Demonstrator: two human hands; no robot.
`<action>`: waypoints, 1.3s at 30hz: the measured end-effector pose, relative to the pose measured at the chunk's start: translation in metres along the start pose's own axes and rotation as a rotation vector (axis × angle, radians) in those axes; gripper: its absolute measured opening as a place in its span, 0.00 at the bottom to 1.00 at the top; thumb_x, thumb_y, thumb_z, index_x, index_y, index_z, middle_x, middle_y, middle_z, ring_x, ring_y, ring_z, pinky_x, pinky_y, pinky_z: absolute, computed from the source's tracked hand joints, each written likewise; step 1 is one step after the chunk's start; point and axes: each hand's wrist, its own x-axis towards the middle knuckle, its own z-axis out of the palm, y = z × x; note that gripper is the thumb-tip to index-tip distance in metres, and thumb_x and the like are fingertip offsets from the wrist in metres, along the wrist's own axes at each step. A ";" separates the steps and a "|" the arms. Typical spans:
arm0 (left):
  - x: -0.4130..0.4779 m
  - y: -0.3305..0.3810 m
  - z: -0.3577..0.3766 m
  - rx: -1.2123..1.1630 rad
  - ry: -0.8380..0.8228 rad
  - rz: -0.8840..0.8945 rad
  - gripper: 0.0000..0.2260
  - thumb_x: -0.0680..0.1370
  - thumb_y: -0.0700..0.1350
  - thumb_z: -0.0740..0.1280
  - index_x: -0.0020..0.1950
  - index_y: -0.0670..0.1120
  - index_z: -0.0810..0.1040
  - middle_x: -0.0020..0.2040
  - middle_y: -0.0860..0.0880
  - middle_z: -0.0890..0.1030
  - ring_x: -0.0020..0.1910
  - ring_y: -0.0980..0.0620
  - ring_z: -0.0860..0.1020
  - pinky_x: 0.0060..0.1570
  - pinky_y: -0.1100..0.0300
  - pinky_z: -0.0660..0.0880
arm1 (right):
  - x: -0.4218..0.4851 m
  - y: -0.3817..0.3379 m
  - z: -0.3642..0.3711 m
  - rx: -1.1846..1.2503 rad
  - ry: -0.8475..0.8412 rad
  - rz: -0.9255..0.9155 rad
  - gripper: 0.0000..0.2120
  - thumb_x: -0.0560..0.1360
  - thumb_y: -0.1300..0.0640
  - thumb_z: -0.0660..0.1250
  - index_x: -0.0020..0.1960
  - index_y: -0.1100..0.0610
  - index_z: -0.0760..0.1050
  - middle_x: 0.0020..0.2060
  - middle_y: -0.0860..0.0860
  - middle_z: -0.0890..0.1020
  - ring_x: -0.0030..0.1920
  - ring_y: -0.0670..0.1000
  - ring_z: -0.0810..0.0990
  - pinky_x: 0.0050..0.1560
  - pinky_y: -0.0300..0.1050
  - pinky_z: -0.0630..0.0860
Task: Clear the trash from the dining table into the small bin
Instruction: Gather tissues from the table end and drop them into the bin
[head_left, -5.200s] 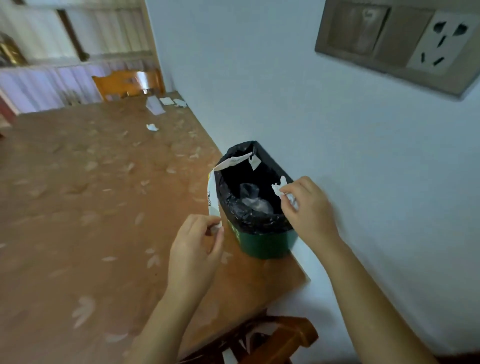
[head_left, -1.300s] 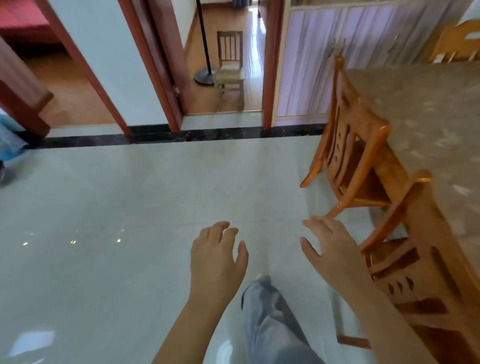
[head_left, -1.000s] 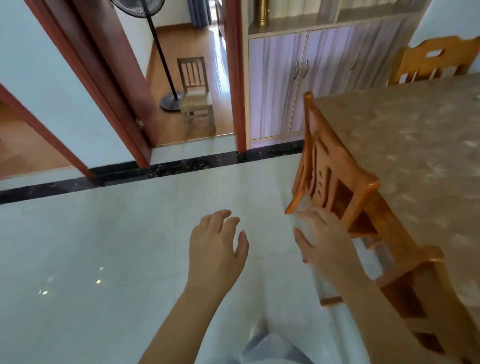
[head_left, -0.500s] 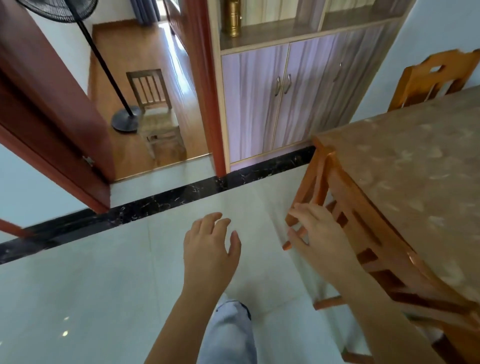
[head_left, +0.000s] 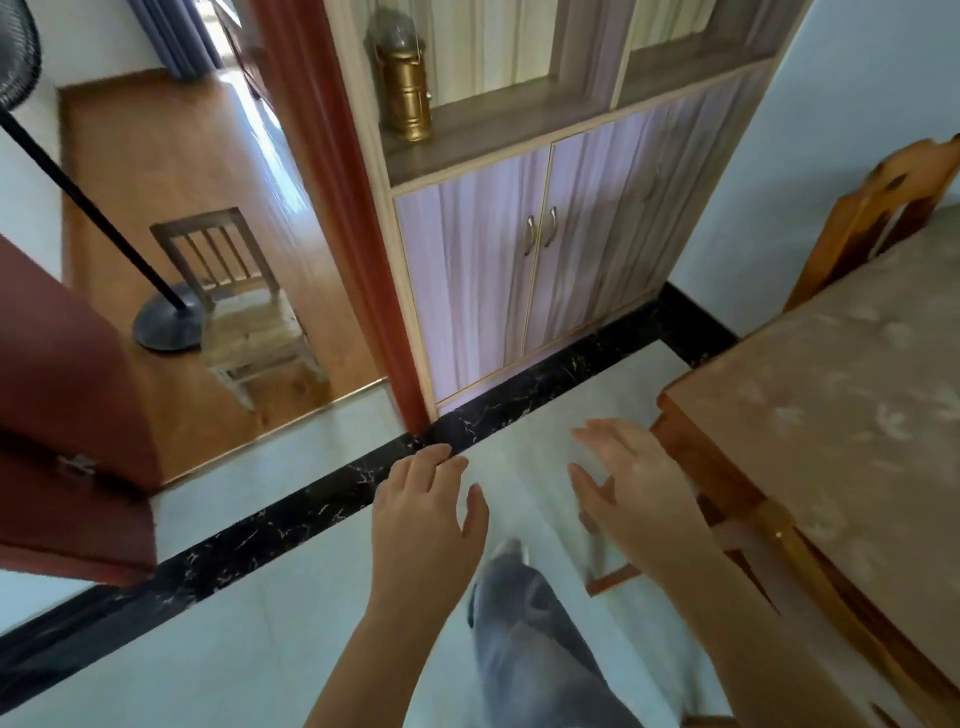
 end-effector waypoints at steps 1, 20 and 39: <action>0.024 -0.002 0.005 0.003 0.007 0.018 0.10 0.68 0.39 0.73 0.48 0.40 0.81 0.49 0.41 0.82 0.48 0.39 0.79 0.50 0.43 0.75 | 0.022 0.005 0.005 0.006 0.015 0.003 0.15 0.71 0.59 0.69 0.56 0.63 0.76 0.55 0.62 0.80 0.54 0.62 0.77 0.55 0.58 0.75; 0.408 0.068 0.128 -0.147 -0.201 0.497 0.11 0.72 0.44 0.62 0.47 0.39 0.80 0.46 0.42 0.82 0.43 0.41 0.78 0.42 0.52 0.75 | 0.301 0.140 -0.034 -0.026 0.178 0.497 0.16 0.74 0.56 0.65 0.60 0.58 0.73 0.58 0.56 0.77 0.58 0.56 0.74 0.56 0.56 0.74; 0.648 0.263 0.311 -0.356 -0.434 1.037 0.08 0.72 0.40 0.68 0.47 0.37 0.80 0.47 0.40 0.81 0.46 0.41 0.79 0.45 0.50 0.77 | 0.458 0.305 -0.132 -0.134 0.593 0.924 0.14 0.71 0.61 0.68 0.57 0.58 0.76 0.56 0.56 0.79 0.58 0.58 0.75 0.54 0.54 0.75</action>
